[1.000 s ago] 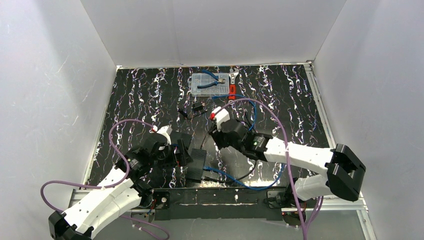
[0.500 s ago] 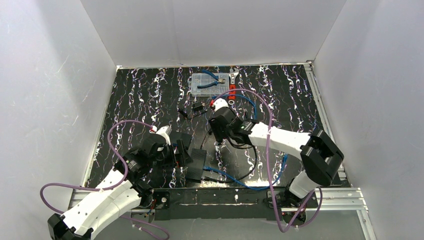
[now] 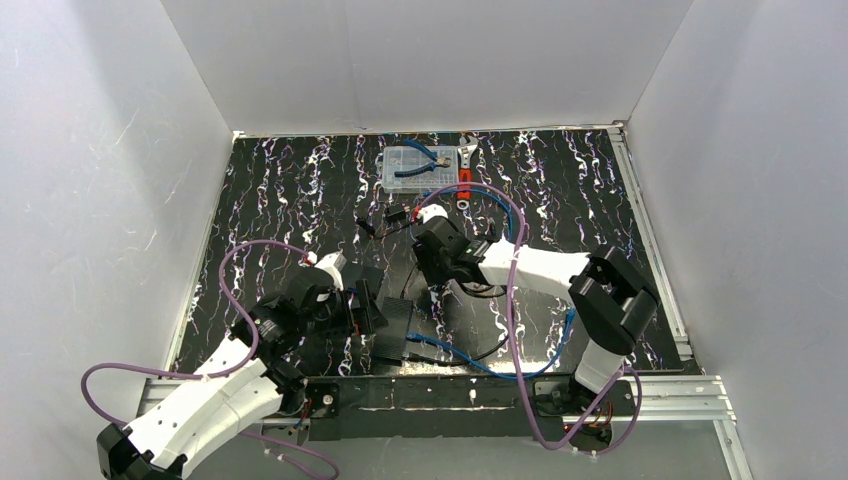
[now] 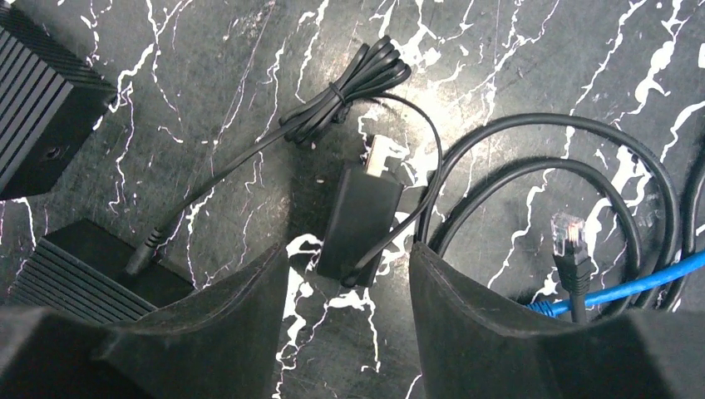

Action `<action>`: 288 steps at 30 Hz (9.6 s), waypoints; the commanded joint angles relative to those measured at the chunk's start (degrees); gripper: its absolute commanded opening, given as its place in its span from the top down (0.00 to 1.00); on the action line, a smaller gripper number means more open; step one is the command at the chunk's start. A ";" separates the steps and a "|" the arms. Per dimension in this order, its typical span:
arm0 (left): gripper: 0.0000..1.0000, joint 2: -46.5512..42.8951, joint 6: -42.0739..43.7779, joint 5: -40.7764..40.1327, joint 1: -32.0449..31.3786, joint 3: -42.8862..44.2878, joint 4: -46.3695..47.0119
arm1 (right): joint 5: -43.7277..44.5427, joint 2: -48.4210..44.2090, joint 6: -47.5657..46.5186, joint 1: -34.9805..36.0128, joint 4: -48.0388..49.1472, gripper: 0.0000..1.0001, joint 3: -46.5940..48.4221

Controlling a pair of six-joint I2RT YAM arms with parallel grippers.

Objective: Insert the plug into the switch port
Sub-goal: Move the switch port to the center of the board, then pick up the connector from the center of the board.

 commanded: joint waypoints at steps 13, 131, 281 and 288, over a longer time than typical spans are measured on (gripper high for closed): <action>0.02 -1.46 0.46 0.64 -0.32 -1.09 -0.37 | -3.33 4.46 1.89 -2.09 2.31 0.63 3.82; 0.02 -2.28 1.72 6.81 -0.33 -3.37 5.16 | 2.28 -22.32 2.05 -52.98 -6.05 0.37 -2.13; 0.01 -1.94 1.62 12.33 -0.32 -4.43 8.19 | -12.29 -5.34 -3.20 -36.02 -17.18 0.99 -5.89; 0.00 -1.60 1.75 12.32 -0.33 -4.34 8.30 | -17.81 -18.65 0.46 -35.80 -20.18 0.99 -9.86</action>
